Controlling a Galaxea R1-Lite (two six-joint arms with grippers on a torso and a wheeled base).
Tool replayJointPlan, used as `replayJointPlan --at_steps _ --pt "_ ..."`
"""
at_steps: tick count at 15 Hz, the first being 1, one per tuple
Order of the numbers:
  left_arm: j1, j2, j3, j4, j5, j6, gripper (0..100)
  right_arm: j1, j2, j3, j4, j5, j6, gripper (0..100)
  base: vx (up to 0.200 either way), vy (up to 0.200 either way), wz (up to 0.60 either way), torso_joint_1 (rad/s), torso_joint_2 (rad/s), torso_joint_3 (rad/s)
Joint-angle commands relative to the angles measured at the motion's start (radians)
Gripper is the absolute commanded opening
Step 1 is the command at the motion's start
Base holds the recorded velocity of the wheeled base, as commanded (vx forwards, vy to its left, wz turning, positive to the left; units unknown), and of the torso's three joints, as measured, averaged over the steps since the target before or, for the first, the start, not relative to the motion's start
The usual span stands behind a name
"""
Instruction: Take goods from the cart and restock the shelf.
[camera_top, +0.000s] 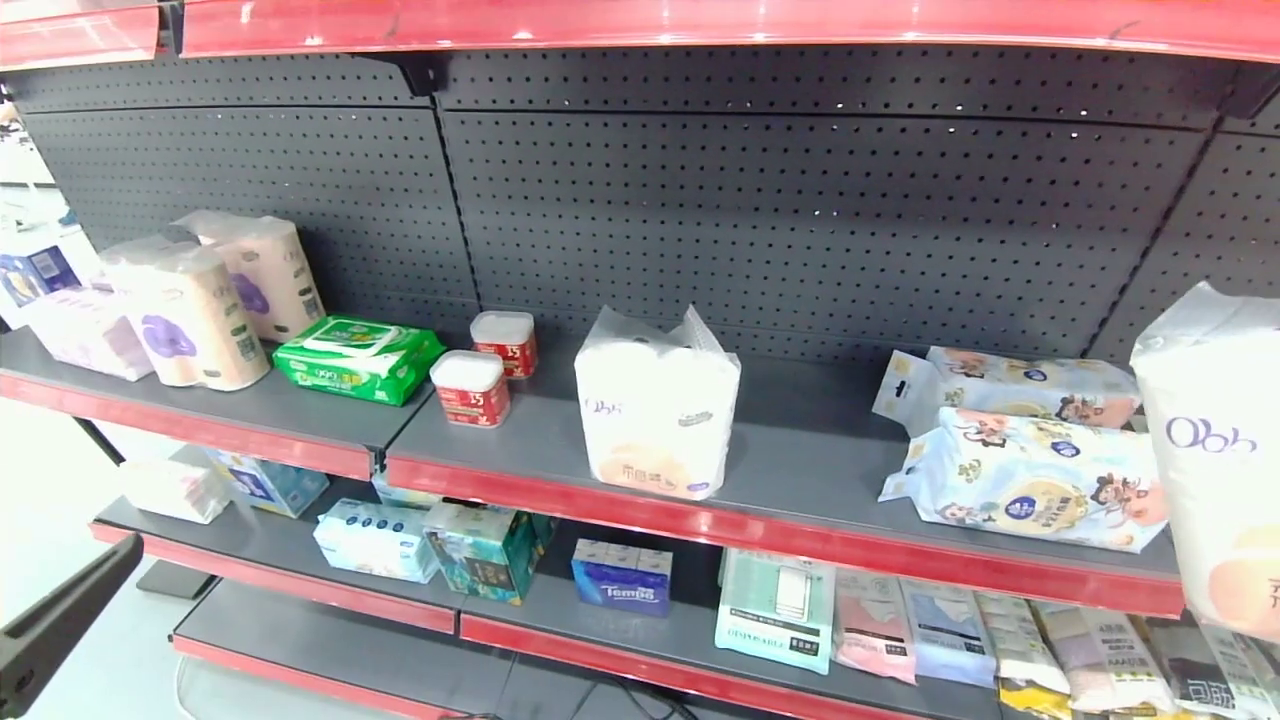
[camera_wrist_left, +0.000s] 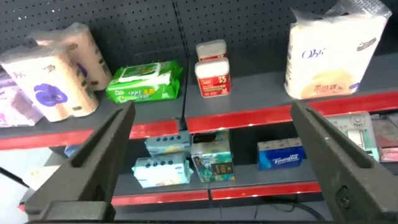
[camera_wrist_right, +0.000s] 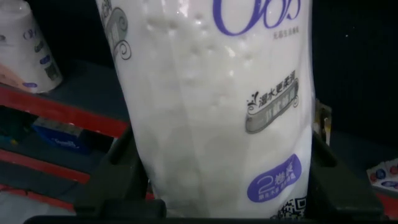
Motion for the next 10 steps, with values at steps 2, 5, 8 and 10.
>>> replayJointPlan --at_steps 2,5,8,10 --pt "0.0 -0.057 0.047 0.002 0.001 -0.006 100 0.014 0.041 -0.074 -0.003 0.02 0.003 0 0.0 0.0 0.0 0.0 0.0 0.0" --pt "0.0 -0.129 0.11 0.007 -0.003 -0.048 100 0.028 0.078 -0.131 -0.003 0.101 0.004 0 0.0 0.0 0.0 0.0 0.0 0.0" --pt "0.002 -0.238 0.134 0.102 0.017 -0.102 100 0.028 0.129 -0.158 -0.004 0.116 0.004 0 0.0 0.0 0.0 0.0 0.0 0.0" --pt "0.002 -0.359 0.137 0.257 0.018 -0.11 100 0.026 0.13 -0.158 -0.004 0.116 0.007 0 0.0 0.0 0.0 0.0 0.0 0.0"
